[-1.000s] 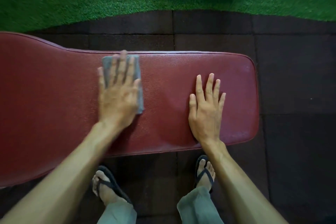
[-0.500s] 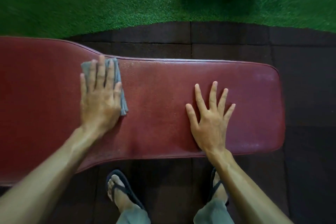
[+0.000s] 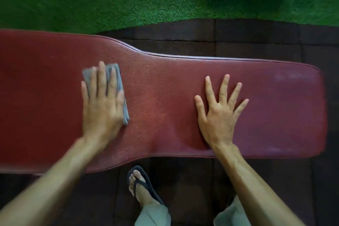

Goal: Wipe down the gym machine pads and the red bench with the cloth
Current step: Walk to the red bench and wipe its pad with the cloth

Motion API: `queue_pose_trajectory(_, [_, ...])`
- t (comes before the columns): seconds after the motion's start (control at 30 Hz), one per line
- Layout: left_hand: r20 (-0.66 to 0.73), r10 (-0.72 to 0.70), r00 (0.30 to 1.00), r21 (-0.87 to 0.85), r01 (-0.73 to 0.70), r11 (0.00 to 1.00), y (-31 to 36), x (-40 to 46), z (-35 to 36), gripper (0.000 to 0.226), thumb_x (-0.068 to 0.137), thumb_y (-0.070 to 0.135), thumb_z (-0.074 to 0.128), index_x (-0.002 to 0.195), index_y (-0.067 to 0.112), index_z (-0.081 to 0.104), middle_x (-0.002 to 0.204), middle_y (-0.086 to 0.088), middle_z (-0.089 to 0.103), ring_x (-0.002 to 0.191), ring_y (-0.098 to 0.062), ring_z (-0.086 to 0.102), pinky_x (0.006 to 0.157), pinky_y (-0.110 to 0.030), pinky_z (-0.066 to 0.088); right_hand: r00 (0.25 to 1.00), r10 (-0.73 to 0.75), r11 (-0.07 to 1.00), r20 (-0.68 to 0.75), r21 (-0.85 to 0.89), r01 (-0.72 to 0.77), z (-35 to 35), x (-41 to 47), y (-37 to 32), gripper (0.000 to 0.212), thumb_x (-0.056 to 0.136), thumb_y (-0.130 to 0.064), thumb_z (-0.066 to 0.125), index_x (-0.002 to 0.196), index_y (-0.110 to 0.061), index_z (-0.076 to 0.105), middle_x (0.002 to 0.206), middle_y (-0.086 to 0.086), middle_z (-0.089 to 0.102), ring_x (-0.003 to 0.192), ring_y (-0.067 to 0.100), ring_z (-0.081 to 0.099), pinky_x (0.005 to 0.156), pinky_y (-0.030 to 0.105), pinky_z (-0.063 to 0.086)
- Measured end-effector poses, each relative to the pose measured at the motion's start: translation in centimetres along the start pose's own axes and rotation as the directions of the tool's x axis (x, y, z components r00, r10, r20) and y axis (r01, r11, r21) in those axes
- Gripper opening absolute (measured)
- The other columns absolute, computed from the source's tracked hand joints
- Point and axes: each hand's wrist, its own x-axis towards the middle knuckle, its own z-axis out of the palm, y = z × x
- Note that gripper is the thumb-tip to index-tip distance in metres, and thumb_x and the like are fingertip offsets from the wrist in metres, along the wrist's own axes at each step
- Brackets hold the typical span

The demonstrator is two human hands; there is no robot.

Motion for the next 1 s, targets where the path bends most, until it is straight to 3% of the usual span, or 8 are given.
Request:
queue_pose_trajectory(0.1, [0.063, 0.173, 0.983, 0.038, -0.176, 0.984, 3.4, -8.2, 0.9, 0.063, 0.102, 0.032, 0.027, 0.159, 0.014, 0.008, 0.168, -0.009, -0.002, 0.156, -0.028, -0.001, 0.125, -0.052, 0.007, 0.996, -0.084, 0.996, 0.021, -0.010, 0.084, 0.7, -0.3, -2.8, 0.058, 0.103, -0.055, 0.035, 0.157, -0.040, 0.022, 0.169, 0.006, 0.001, 0.155, 0.035, -0.009, 0.116, 0.070, -0.005])
queue_pose_trajectory(0.2, [0.042, 0.357, 0.933, 0.021, -0.358, 0.933, 3.9, -2.9, 1.5, 0.059, 0.104, 0.035, 0.023, 0.159, 0.018, 0.009, 0.168, -0.007, 0.002, 0.156, -0.025, 0.002, 0.125, -0.050, 0.010, 0.999, -0.047, 0.998, 0.011, 0.030, 0.047, 1.0, 0.2, -4.7, 0.059, 0.102, -0.056, 0.036, 0.157, -0.040, 0.021, 0.169, 0.006, 0.001, 0.155, 0.033, -0.010, 0.115, 0.070, -0.006])
queue_pose_trajectory(0.4, [0.007, -0.022, 1.000, -0.062, 0.022, 0.998, -6.9, 5.9, -1.0, 0.062, 0.101, 0.040, 0.016, 0.159, 0.022, 0.004, 0.168, -0.004, -0.004, 0.155, -0.023, -0.004, 0.124, -0.054, 0.001, 0.993, -0.115, 0.993, 0.028, 0.018, 0.114, 2.5, -0.8, -8.3, 0.061, 0.103, -0.057, 0.034, 0.158, -0.039, 0.016, 0.169, 0.007, -0.002, 0.155, 0.032, -0.011, 0.117, 0.067, -0.007])
queue_pose_trajectory(0.5, [0.019, 0.002, 1.000, -0.051, -0.001, 0.999, -6.7, -3.5, -0.5, 0.063, 0.102, 0.037, 0.021, 0.159, 0.018, 0.003, 0.168, -0.005, -0.006, 0.156, -0.024, -0.006, 0.125, -0.054, 0.005, 0.996, -0.078, 0.996, 0.031, 0.035, 0.077, 3.0, -1.1, -10.3, 0.063, 0.102, -0.058, 0.036, 0.158, -0.038, 0.017, 0.169, 0.008, -0.003, 0.154, 0.036, -0.012, 0.117, 0.069, -0.005])
queue_pose_trajectory(0.57, [0.040, 0.189, 0.981, -0.001, -0.189, 0.982, -4.1, -8.2, 0.3, 0.062, 0.102, 0.035, 0.025, 0.159, 0.016, 0.009, 0.168, -0.007, 0.000, 0.156, -0.026, 0.001, 0.124, -0.053, 0.011, 0.997, -0.072, 0.997, 0.039, 0.040, 0.071, 3.2, -1.4, -11.5, 0.064, 0.101, -0.059, 0.038, 0.158, -0.039, 0.017, 0.169, 0.007, -0.003, 0.154, 0.037, -0.013, 0.116, 0.068, -0.005])
queue_pose_trajectory(0.67, [0.014, 0.333, 0.943, -0.006, -0.333, 0.943, -3.4, -3.7, 0.6, 0.059, 0.104, 0.037, 0.022, 0.159, 0.021, 0.009, 0.168, -0.006, 0.005, 0.156, -0.024, 0.005, 0.124, -0.051, 0.012, 0.997, -0.060, 0.997, 0.041, 0.043, 0.059, 3.5, -1.5, -12.5, 0.064, 0.101, -0.059, 0.036, 0.158, -0.041, 0.015, 0.169, 0.005, -0.005, 0.154, 0.036, -0.013, 0.117, 0.068, -0.005])
queue_pose_trajectory(0.83, [0.006, 0.011, 1.000, -0.002, -0.011, 1.000, -13.9, 7.7, -1.7, 0.061, 0.102, 0.040, 0.016, 0.159, 0.023, 0.005, 0.168, -0.004, -0.001, 0.156, -0.024, 0.000, 0.122, -0.058, 0.003, 0.999, -0.039, 0.999, 0.029, 0.006, 0.039, 3.9, -1.5, -12.7, 0.063, 0.101, -0.057, 0.034, 0.158, -0.040, 0.012, 0.169, 0.006, -0.007, 0.153, 0.039, -0.014, 0.116, 0.071, -0.004])
queue_pose_trajectory(1.0, [0.041, 0.042, 0.998, 0.031, -0.043, 0.999, -14.0, -5.4, -1.0, 0.064, 0.101, 0.037, 0.017, 0.159, 0.013, 0.005, 0.168, -0.010, -0.004, 0.155, -0.028, -0.004, 0.123, -0.058, 0.011, 0.999, -0.034, 0.999, 0.016, 0.003, 0.034, 4.3, -1.7, -15.6, 0.059, 0.103, -0.054, 0.029, 0.158, -0.040, 0.014, 0.169, 0.008, -0.003, 0.154, 0.038, -0.011, 0.116, 0.073, -0.001])
